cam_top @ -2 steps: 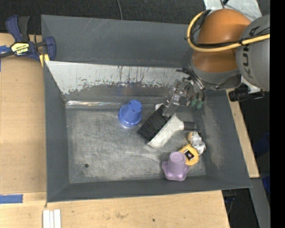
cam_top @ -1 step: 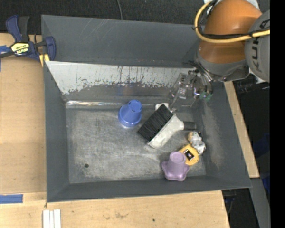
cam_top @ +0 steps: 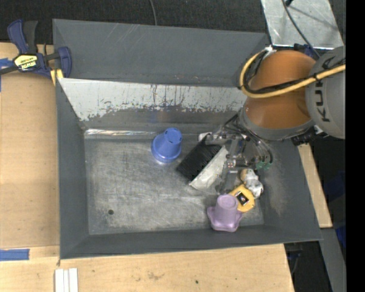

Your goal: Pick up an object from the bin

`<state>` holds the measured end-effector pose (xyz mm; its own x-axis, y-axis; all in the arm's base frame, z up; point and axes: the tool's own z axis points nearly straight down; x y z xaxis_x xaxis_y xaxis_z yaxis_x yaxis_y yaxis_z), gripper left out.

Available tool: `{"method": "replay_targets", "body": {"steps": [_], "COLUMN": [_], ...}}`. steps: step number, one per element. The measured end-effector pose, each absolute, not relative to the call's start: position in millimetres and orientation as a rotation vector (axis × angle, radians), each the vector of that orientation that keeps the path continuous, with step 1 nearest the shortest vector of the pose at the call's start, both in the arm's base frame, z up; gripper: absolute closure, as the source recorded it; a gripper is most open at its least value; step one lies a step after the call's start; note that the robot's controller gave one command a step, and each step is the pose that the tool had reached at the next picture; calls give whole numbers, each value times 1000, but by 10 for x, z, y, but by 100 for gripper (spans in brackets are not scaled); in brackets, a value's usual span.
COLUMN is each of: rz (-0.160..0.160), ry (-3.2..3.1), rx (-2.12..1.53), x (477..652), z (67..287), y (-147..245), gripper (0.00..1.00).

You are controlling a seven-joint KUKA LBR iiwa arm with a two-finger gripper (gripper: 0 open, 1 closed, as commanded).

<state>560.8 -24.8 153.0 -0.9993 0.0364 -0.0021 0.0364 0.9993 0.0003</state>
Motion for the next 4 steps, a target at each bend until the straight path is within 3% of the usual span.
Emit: {"method": "replay_targets", "body": {"steps": [1,2,3,4], "rz": [0,0,1,-1], "ry": [3138,3126,3123,3130], "rx": [58,126,295,-31], "x": [5611,5659,5677,5921], "z": [1534,1277,881,744], "y": [-249,-234,-150,-159], "gripper": [0,0,0,100]}}
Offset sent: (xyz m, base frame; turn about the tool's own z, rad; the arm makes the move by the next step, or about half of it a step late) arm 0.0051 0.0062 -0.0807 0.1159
